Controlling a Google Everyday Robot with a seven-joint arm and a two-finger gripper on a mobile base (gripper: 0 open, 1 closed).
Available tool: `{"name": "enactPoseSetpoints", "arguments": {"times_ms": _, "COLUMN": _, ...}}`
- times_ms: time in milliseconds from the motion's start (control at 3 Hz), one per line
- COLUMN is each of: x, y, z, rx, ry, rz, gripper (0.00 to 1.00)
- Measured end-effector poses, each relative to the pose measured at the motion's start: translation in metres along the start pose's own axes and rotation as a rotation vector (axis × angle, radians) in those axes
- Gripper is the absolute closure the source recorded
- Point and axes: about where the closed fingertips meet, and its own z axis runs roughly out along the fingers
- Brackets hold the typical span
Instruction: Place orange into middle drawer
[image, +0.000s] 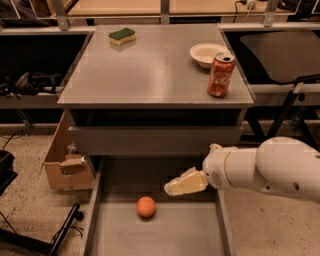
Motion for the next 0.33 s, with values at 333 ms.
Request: {"name": "enactPoseSetpoints", "arguments": {"times_ms": 333, "x": -0.0326, "y": -0.0107, "z": -0.0357, "rx": 0.113, "ry": 0.034, "rz": -0.06, "gripper": 0.0}}
